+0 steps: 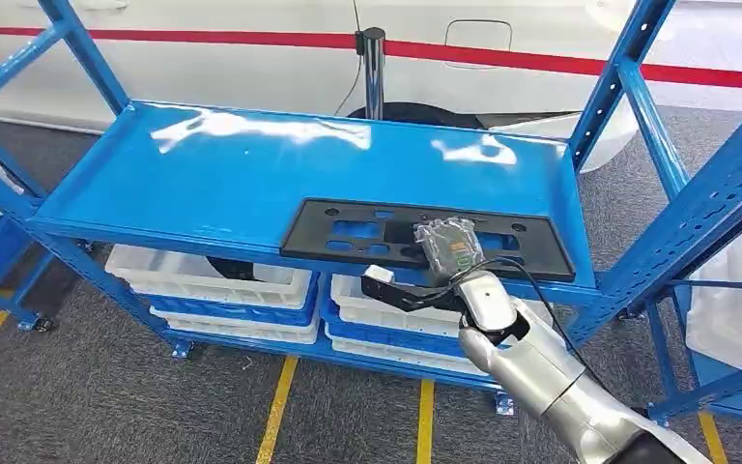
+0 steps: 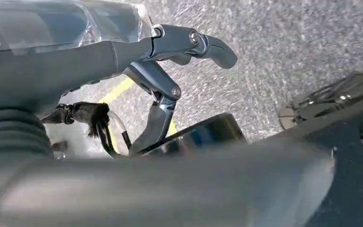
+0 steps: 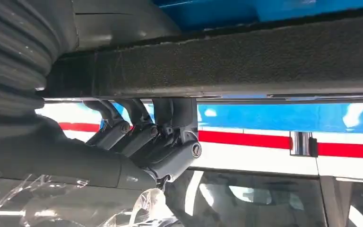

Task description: Take the parts from the cabinet and place them on the table.

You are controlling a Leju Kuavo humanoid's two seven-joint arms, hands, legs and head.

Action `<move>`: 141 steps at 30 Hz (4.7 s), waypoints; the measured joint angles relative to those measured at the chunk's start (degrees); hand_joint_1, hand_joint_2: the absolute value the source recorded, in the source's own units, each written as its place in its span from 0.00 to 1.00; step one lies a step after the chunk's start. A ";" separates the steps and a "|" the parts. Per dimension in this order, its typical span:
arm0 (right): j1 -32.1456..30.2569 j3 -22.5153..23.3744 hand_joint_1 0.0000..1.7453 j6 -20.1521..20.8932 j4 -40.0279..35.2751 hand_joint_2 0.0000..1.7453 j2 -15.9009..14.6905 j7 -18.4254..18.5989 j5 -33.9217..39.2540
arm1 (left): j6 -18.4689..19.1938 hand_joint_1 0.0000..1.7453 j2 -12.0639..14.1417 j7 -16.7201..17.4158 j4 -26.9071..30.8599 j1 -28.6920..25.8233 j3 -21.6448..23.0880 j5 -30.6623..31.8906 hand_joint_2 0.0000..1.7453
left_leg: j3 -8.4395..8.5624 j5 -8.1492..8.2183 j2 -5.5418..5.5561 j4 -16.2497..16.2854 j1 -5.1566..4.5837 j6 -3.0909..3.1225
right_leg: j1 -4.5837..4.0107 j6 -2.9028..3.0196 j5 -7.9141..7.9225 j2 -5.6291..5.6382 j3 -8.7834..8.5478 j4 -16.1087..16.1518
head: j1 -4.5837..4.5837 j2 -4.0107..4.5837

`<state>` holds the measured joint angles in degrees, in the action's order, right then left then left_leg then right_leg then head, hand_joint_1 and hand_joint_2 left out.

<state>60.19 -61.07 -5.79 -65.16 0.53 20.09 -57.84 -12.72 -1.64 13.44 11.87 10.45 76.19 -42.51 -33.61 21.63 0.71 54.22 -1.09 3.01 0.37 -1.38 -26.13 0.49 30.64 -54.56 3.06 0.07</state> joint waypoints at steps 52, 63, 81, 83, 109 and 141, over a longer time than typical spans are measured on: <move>3.45 -3.96 1.00 10.32 -1.60 1.00 -4.90 -0.42 -26.60 | 0.44 0.00 2.47 -9.95 -0.13 -1.44 0.83 3.13 1.00 | 0.04 0.00 0.12 -0.02 0.04 -0.02 | -0.06 -0.03 -0.05 -0.13 -0.10 -0.01 | 0.00 0.00; 5.37 -4.02 1.00 10.38 -2.62 1.00 -4.88 -0.13 -26.71 | 0.57 0.00 2.38 -9.60 -0.13 -1.27 0.85 3.57 1.00 | 0.03 0.00 0.13 -0.01 0.05 -0.02 | -0.06 -0.03 -0.05 -0.13 -0.09 -0.01 | 0.00 0.00; 8.96 -3.21 1.00 9.11 -9.49 1.00 -4.94 2.38 -26.73 | 0.51 0.00 2.36 -9.47 -0.13 -1.12 0.85 4.51 1.00 | 0.01 0.00 0.13 -0.01 0.07 -0.02 | -0.07 -0.03 -0.05 -0.13 -0.04 -0.01 | 0.00 0.00; 8.96 -3.04 1.00 8.81 -9.95 1.00 -4.94 2.82 -26.73 | 0.51 0.00 2.36 -9.46 -0.13 -1.11 0.88 4.57 1.00 | 0.00 0.00 0.13 -0.01 0.07 -0.02 | -0.07 -0.03 -0.05 -0.13 -0.04 -0.01 | 0.00 0.00; 6.89 -1.29 1.00 5.53 -11.98 1.00 -5.51 3.61 -24.63 | 1.10 0.00 2.16 -8.74 -0.11 -0.71 0.85 5.42 1.00 | 0.30 -0.66 -0.31 -0.95 0.65 1.29 | 0.51 -1.87 -8.15 -0.14 5.48 -13.23 | 0.00 0.00; 4.28 -1.97 1.00 -0.48 -6.97 1.00 -3.13 -1.36 -22.25 | 0.83 0.00 1.62 -7.83 -0.09 -1.45 0.55 5.42 1.00 | 3.28 1.26 0.00 -1.67 0.59 1.76 | 0.86 -2.67 -3.98 -1.00 8.70 -10.65 | -0.04 0.00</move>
<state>64.46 -63.03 -6.27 -72.13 -2.60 18.73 -80.08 -11.89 -0.02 5.62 11.78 9.00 76.74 -37.09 -30.32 22.90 0.72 52.55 -0.51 4.76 1.23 -4.05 -30.11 -0.51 39.34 -65.20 3.02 0.07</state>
